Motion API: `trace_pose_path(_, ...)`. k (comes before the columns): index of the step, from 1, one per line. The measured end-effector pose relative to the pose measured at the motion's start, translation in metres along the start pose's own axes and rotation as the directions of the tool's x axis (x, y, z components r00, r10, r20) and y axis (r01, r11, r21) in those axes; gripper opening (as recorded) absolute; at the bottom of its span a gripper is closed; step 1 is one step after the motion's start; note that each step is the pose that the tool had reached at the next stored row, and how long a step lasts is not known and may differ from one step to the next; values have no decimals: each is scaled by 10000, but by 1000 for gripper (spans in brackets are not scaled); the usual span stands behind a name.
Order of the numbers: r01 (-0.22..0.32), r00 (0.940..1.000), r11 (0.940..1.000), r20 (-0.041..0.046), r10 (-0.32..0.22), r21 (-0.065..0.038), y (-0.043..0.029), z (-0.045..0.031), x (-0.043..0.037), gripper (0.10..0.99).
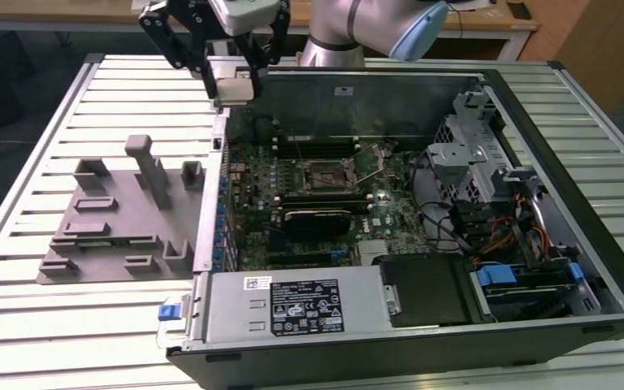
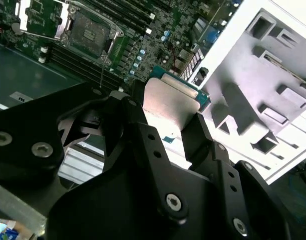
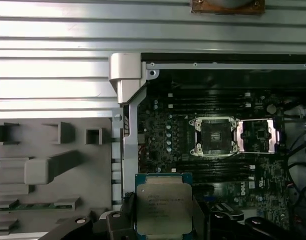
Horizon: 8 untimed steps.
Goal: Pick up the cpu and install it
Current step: 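Pick up the cpu and move it towards the insertion slot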
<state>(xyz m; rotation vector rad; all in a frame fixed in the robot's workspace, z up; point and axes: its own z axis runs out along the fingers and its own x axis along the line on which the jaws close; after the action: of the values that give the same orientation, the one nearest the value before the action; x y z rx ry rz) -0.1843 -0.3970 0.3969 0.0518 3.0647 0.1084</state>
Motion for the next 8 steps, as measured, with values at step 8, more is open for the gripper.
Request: trace_pose_path(8,0,10000,10000,-1,0,1,17,72,-94,541)
